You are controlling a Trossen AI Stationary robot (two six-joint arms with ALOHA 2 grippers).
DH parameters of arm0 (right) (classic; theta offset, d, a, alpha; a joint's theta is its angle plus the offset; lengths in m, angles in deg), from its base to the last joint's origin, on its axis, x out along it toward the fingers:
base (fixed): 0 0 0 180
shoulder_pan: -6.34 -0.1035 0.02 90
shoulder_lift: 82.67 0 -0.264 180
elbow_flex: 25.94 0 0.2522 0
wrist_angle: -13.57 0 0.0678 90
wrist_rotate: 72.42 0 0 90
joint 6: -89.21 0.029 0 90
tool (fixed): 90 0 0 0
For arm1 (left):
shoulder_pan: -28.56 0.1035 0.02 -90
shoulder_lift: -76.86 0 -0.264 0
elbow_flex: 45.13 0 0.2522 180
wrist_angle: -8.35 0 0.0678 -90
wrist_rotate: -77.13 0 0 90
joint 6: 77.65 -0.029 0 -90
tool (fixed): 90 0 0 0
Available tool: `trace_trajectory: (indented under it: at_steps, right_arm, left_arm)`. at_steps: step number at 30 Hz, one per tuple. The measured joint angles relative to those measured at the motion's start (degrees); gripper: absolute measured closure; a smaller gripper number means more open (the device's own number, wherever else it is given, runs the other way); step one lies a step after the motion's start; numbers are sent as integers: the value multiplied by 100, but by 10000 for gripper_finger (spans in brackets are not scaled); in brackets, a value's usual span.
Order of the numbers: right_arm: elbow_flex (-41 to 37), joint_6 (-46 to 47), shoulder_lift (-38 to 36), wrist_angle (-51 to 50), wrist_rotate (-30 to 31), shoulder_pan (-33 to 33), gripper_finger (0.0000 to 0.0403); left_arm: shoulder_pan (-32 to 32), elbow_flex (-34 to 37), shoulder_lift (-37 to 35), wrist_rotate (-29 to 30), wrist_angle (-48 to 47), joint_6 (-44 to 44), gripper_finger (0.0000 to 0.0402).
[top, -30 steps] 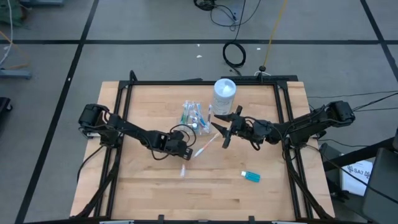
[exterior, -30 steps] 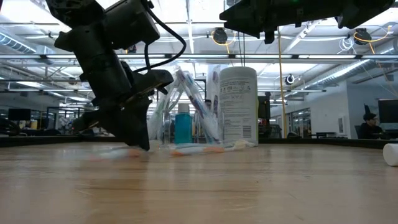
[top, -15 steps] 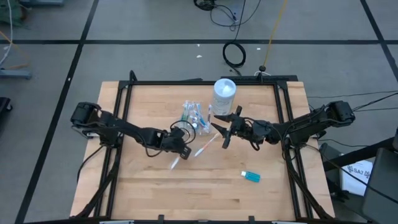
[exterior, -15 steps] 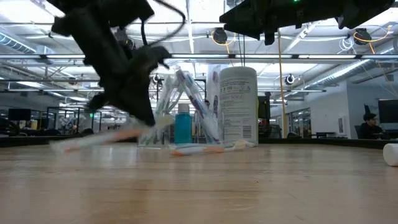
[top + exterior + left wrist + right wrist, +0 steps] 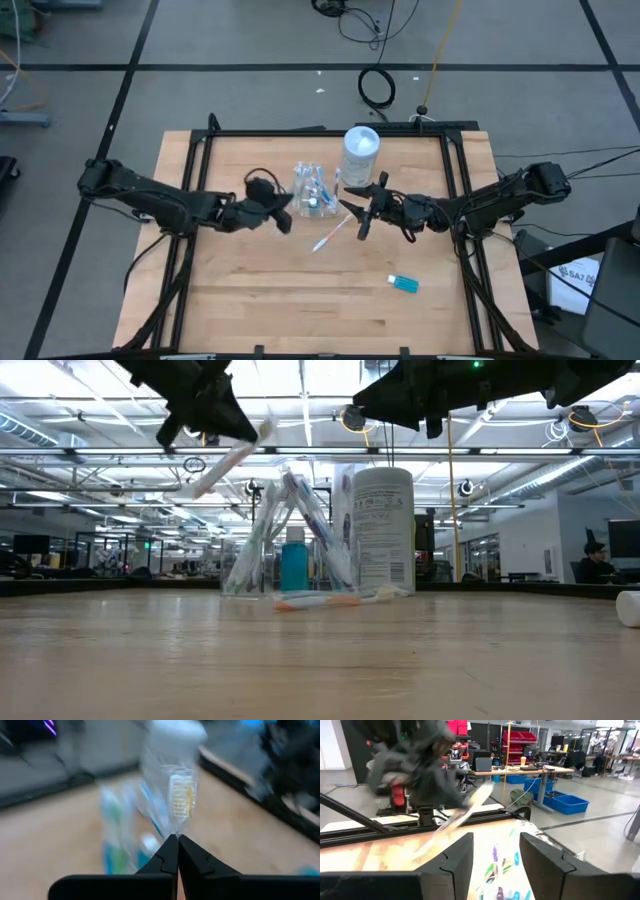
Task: Pick & Place toothbrushing station
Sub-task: Put the bottom orange toothbrush into the transparent organizer
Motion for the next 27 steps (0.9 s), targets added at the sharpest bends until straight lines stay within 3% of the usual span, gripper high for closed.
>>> trace_trajectory:
  at_steps: [4, 8, 12, 17, 23, 27]
  right_arm:
    - [0, 196, 0, -13, -4, -78, 252]
    - [-2, 91, -2, -14, -6, -133, 252]
    - [0, 26, -2, -17, 2, -130, 252]
    - [0, -19, -2, -18, 17, -118, 252]
    - [-2, -186, -2, -40, 30, -117, 252]
    - [-2, -197, -2, -56, 33, -116, 252]
  left_arm:
    - [66, 0, -203, 943, 514, -722, 396]
    - [187, -2, -217, 1338, 1486, -2040, 399]
    - [392, 6, -82, 1247, 2103, -2777, 398]
    - [774, 478, 109, 1176, 2807, -2796, 398]
    - [1081, 1610, 547, 206, 5686, -3390, 397]
    - [1118, 2095, 848, -26, 6451, -3218, 399]
